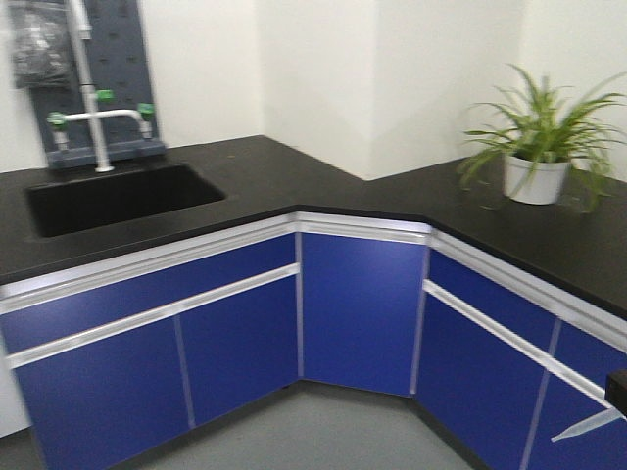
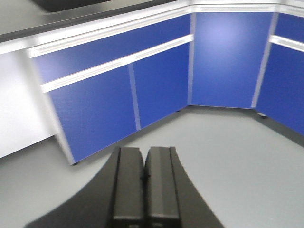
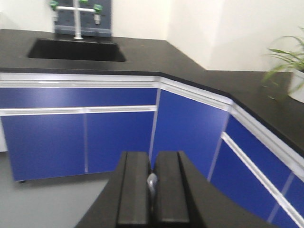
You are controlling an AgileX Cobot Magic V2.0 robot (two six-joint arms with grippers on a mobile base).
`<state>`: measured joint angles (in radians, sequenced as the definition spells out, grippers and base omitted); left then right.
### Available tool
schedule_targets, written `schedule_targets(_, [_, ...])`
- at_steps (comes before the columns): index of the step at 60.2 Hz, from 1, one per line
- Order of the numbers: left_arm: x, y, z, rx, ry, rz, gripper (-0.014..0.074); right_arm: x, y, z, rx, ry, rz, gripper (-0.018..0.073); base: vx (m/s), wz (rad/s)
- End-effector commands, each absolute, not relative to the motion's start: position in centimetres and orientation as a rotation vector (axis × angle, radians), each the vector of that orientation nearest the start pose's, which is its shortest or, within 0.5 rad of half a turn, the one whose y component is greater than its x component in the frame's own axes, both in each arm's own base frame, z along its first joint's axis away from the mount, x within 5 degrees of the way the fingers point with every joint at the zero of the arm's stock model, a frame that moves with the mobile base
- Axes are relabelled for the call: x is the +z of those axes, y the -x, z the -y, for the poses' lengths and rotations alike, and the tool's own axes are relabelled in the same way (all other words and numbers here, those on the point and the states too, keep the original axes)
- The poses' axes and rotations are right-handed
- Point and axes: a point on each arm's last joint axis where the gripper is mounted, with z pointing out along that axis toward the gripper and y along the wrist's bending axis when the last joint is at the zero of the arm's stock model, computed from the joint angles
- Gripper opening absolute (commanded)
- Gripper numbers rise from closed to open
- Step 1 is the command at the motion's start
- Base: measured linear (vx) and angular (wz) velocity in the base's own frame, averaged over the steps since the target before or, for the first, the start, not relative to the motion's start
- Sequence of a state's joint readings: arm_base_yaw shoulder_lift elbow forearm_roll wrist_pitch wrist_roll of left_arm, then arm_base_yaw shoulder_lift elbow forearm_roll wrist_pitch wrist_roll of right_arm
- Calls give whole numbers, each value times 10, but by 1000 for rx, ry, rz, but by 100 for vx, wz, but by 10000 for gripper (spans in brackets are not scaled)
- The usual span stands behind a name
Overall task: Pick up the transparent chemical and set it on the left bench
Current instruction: 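Drive the base to the bench with white bins, holding the pipette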
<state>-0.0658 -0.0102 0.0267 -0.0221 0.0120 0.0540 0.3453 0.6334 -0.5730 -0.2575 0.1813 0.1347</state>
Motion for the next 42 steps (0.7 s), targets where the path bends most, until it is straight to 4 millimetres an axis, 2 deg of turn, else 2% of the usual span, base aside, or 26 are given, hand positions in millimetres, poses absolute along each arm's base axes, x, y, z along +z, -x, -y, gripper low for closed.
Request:
schedule_targets(1, [206, -55, 4, -35, -64, -1429, -3, 353, -128, -44, 146, 361, -1576, -3, -13, 56])
schedule_targets(19, [206, -55, 4, -35, -64, -1429, -3, 353, -128, -44, 146, 361, -1576, -3, -11, 62])
schedule_targets(42, [206, -55, 4, -35, -64, -1429, -3, 353, -128, -44, 146, 361, -1576, -3, 0, 76])
